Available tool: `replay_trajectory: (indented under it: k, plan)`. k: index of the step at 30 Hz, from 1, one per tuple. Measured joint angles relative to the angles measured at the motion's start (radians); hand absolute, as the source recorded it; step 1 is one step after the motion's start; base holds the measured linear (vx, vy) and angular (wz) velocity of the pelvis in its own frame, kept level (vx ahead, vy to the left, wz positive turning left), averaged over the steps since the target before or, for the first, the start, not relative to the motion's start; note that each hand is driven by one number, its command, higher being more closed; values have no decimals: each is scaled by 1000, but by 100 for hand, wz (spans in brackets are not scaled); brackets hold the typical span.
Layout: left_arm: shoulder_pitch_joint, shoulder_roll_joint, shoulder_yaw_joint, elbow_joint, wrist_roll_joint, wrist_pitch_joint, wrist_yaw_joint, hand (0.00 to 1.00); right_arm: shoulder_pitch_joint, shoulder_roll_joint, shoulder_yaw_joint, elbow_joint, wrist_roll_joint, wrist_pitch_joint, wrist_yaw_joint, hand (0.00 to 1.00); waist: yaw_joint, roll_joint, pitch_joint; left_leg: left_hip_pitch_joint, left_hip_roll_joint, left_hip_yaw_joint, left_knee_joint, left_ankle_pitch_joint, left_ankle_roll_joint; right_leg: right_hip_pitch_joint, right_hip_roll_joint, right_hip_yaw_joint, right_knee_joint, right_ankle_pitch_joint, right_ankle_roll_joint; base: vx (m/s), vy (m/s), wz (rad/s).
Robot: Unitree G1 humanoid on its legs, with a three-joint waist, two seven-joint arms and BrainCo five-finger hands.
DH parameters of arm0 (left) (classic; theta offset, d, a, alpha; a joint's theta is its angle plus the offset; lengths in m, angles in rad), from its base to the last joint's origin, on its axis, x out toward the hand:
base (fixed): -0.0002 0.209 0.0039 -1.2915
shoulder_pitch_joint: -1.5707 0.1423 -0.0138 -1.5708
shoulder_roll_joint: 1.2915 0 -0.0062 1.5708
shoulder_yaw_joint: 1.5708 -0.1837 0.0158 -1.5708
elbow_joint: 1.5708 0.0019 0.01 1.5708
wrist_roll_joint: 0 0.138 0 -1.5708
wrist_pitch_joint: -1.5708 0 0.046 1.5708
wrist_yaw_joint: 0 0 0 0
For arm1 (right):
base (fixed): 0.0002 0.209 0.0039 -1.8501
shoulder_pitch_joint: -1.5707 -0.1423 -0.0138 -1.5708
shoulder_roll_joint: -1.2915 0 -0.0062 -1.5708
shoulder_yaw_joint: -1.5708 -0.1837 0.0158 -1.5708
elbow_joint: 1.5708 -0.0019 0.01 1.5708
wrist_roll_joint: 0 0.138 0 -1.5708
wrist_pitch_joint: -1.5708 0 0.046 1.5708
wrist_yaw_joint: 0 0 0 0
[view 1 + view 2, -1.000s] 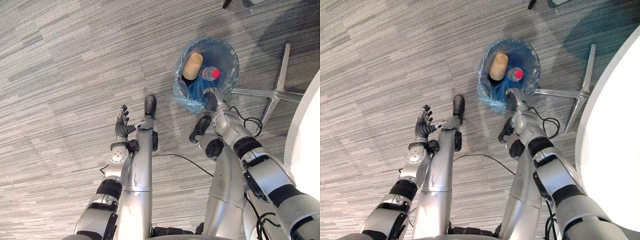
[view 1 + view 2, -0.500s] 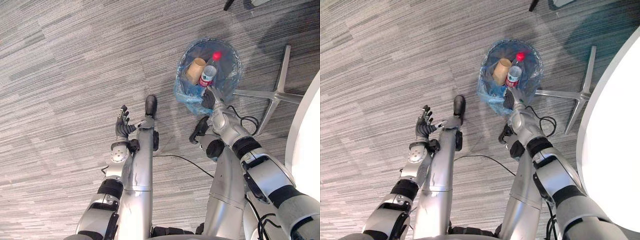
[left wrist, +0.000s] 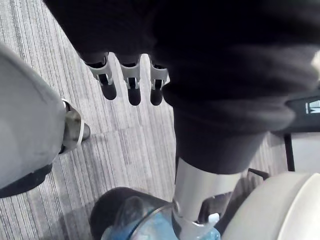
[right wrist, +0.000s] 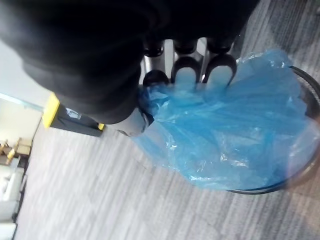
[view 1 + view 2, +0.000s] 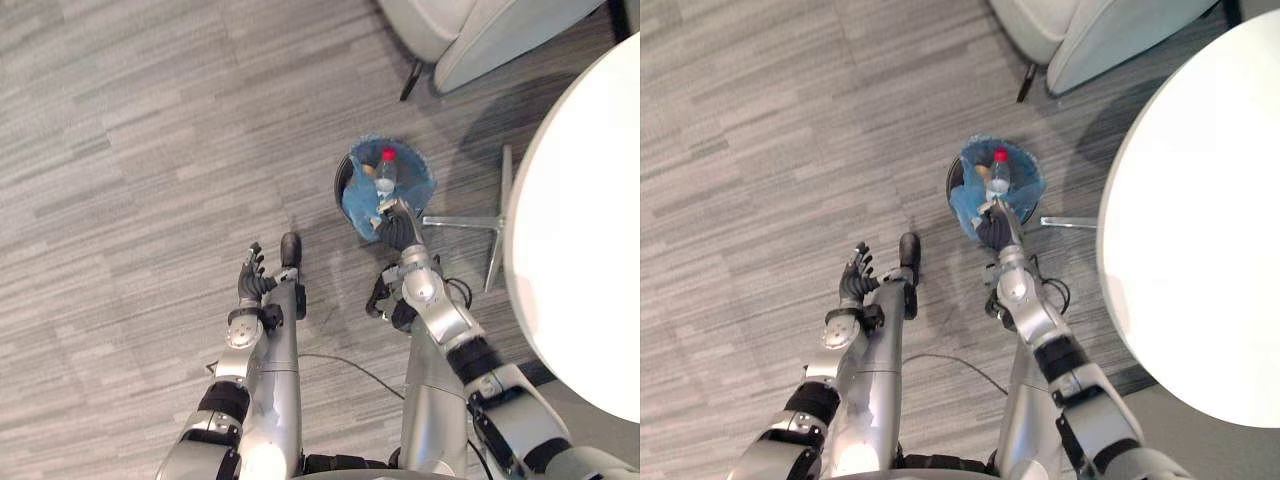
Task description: Gather rubbish on tea table into small bin, then transfer packed bag to large trash can.
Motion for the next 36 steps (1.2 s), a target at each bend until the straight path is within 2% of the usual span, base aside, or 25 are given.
replay_trajectory:
  k: [1,3,6,7,8,10,11,12,17,23,30,36]
  plan:
    - [75,3,-53,-52,29,3,-16,0,153,35,1,-149,34,-28,31,100,-4,-21,-12,188,1,29,-81,2,-4,184,6,0,-95,14,2,235,-31,-12]
    - [95,3,-55,-60,38,3,-23,0,185,57,3,-171,34,-52,44,100,-5,-36,-39,230,1,33,-111,2,-4,229,14,-2,-134,20,10,181,-14,-6]
    - [126,-1,-63,-97,39,15,-23,0,229,61,-7,-232,35,-45,63,100,-10,-41,-56,265,2,34,-117,-1,0,273,18,-9,-168,29,19,93,6,-1]
    - [151,-4,-74,-95,43,18,-25,0,274,70,-10,-254,36,-47,77,100,-7,-42,-56,342,1,42,-164,-6,3,352,24,-12,-209,30,26,97,-2,-4]
    - [194,0,-87,-100,61,15,-37,0,337,85,-17,-271,43,-49,96,100,-10,-53,-79,433,-1,61,-233,-4,3,429,30,-6,-266,38,38,135,7,-11]
    - [267,4,-104,-117,77,12,-49,0,418,88,-15,-309,46,-60,117,100,-9,-56,-150,490,-1,78,-288,0,0,477,38,1,-327,50,50,126,15,-21]
    - [303,13,-113,-109,86,12,-58,0,450,88,-14,-310,55,-90,135,100,-18,-57,-203,517,-4,87,-333,10,1,498,45,5,-371,64,52,194,28,-16]
    - [327,21,-120,-97,95,13,-65,0,455,88,-14,-310,57,-95,152,100,-32,-53,-233,543,-5,88,-379,28,-4,524,54,2,-422,82,57,194,28,-16]
    - [334,42,-142,-77,117,15,-73,0,470,60,-21,-308,78,-96,198,100,-35,-52,-252,675,-12,94,-531,89,-3,641,77,-1,-563,136,56,174,24,-5]
    - [380,51,-144,-78,145,16,-89,0,507,54,-27,-307,100,-97,238,100,-57,-15,-344,807,-24,100,-634,101,0,807,101,-10,-744,189,72,155,20,-1]
    - [386,65,-175,-135,194,14,-88,0,505,31,-22,-306,195,-113,265,100,-59,17,-377,864,-26,101,-652,101,0,869,108,-1,-787,208,72,0,2,-4]
    - [401,103,-233,-231,258,-10,-89,0,490,-24,18,-306,280,-117,306,100,-58,17,-400,889,-24,99,-692,111,-4,875,115,15,-804,228,74,-71,16,-6]
